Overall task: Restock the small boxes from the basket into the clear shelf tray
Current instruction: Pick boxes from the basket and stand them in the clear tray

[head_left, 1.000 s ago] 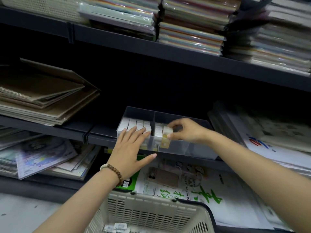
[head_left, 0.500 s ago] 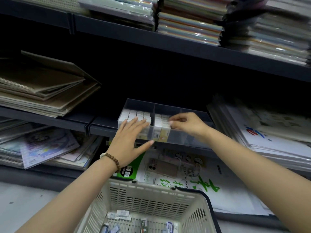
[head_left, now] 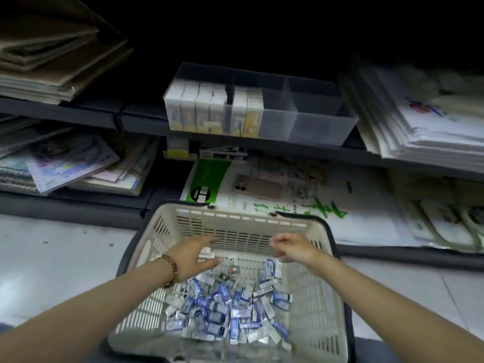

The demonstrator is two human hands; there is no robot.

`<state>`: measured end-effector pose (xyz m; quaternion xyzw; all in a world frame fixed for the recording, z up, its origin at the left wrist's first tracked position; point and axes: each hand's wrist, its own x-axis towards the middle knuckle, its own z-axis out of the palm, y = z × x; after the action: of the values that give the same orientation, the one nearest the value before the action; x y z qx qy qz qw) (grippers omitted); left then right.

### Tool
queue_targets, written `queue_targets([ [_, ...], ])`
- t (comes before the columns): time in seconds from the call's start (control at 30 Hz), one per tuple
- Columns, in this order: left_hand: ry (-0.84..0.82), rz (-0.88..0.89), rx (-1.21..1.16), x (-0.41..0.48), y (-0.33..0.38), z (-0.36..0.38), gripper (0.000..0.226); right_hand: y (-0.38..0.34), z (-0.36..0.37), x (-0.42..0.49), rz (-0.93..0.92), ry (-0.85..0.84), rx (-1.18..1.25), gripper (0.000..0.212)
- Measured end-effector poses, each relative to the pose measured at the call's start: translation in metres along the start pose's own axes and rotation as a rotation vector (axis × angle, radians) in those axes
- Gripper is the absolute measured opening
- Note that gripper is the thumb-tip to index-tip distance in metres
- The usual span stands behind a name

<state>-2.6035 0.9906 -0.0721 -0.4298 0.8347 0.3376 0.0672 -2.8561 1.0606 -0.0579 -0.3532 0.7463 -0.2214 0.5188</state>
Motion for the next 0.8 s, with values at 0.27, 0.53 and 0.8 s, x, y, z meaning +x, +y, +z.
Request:
queue_targets([
  [0.27,-0.128,-0.344,-0.466,0.031,-0.038,0.107,0.053,0.124,0.047,0.063,0.303,0.098,0.096,0.039],
  [0.53,0.012,-0.492,-0.643,0.099,-0.044,0.148,0.051,0.144,0.064,0.103,0.255,0.2,0.006,0.041],
  [0.8,0.217,-0.594,-0.447,0.155,-0.041,0.176,0.041,0.156,0.067,0.111,0.249,0.263,0.197,0.031],
])
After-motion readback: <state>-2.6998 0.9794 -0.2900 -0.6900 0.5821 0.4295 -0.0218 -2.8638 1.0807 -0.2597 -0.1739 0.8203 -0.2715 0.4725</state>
